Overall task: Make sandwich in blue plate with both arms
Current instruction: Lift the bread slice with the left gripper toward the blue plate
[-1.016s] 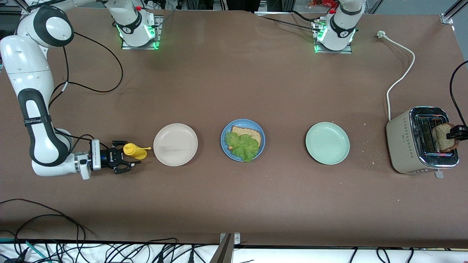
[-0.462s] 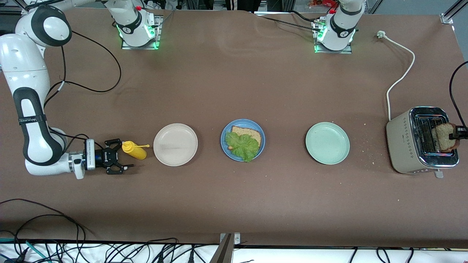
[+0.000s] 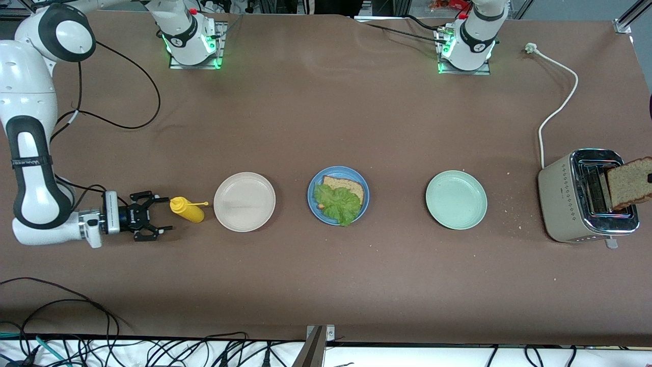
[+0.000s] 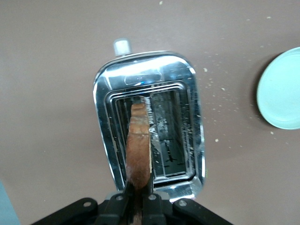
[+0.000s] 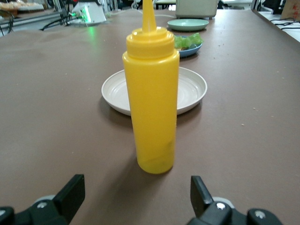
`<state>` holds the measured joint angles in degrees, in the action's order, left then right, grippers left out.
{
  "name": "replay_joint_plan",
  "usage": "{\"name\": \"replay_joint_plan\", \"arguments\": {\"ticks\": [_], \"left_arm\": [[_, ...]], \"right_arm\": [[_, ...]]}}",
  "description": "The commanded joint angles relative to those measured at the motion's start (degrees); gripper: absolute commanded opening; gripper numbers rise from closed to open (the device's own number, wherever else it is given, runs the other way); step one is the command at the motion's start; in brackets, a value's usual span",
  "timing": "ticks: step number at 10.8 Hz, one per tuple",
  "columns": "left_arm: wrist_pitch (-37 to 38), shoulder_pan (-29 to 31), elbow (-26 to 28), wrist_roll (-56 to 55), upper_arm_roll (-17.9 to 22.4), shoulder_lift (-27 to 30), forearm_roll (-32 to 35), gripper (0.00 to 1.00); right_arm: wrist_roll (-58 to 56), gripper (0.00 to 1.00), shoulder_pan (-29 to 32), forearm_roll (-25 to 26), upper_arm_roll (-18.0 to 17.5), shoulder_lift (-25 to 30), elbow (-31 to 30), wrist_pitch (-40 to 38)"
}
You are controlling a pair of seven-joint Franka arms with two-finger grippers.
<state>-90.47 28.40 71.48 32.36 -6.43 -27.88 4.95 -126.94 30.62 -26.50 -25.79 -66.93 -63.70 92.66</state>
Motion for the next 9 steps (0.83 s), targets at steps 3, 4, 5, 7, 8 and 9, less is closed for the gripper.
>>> {"name": "replay_joint_plan", "arguments": {"ticks": [3,4,5,7,8,9], "left_arm": [[5.6,-8.4,-3.9,4.1,-3.9,3.1,0.8,0.0],[7.0,-12.3,-4.1,3.9,-3.8,3.1,0.0,0.0],[8.3,-15.1,-3.9,3.5,-3.3,3.0,-4.2,0.0],[9.0,-19.8,-2.0,2.8,-3.3,1.1,-13.6,0.0],[9.0,-22.5,-2.0,0.6,-3.3,-0.9,-16.6,0.0],[9.0,-25.9,-2.0,-1.7,-3.3,-3.5,-19.7,0.0]], "right_arm": [[0.5,1.0,-7.2,1.1,11.7,14.1,-0.4,-0.9],[3.0,1.0,-9.0,1.0,14.2,17.2,-1.5,-0.6],[6.5,1.0,-10.1,1.1,15.8,20.1,-3.6,0.0],[13.0,1.0,-13.2,1.4,19.6,24.6,-6.3,0.3],[17.0,1.0,-15.0,2.3,21.4,27.2,-7.9,0.3],[21.8,1.0,-15.8,3.8,21.9,29.9,-9.8,0.4]]}}
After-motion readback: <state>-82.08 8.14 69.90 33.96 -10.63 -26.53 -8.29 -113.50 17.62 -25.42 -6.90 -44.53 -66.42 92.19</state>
